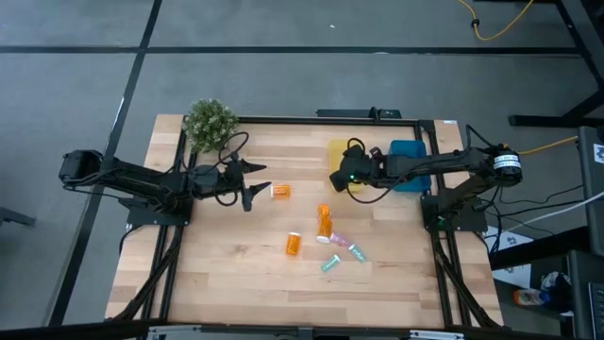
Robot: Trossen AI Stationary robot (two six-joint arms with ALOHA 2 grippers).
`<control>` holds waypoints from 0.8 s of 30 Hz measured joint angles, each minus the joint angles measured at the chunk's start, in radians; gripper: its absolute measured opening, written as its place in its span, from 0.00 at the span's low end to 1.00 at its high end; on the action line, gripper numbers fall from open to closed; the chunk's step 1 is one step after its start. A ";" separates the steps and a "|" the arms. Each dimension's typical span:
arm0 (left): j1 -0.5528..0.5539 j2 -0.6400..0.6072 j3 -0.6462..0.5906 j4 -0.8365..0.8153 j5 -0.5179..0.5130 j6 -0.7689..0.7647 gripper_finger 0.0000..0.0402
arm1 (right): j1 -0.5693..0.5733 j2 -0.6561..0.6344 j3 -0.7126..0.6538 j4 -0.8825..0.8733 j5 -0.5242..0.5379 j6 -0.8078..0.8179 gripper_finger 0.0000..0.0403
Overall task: Pick and place medicine bottles into bin by pill shape (circle, oval)
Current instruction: Put the small yellow pill bottle into the yellow bin, then put the small pink pill bottle into the yellow bin
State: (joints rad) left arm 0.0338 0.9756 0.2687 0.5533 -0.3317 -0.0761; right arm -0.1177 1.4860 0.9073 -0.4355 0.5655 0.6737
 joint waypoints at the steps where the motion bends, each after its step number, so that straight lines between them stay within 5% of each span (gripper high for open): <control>1: 0.000 0.000 0.000 0.000 0.000 0.000 0.64 | 0.000 0.000 0.000 0.000 0.000 -0.001 0.41; 8: 0.000 0.000 0.000 0.000 0.000 0.000 0.64 | 0.000 0.000 0.000 -0.001 0.000 -0.002 0.52; 24: 0.000 0.000 0.000 0.000 0.000 0.000 0.63 | 0.050 -0.025 0.000 0.019 -0.047 -0.048 0.52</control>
State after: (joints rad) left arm 0.0341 0.9756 0.2687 0.5533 -0.3317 -0.0765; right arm -0.0673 1.4609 0.9073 -0.4165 0.5189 0.6255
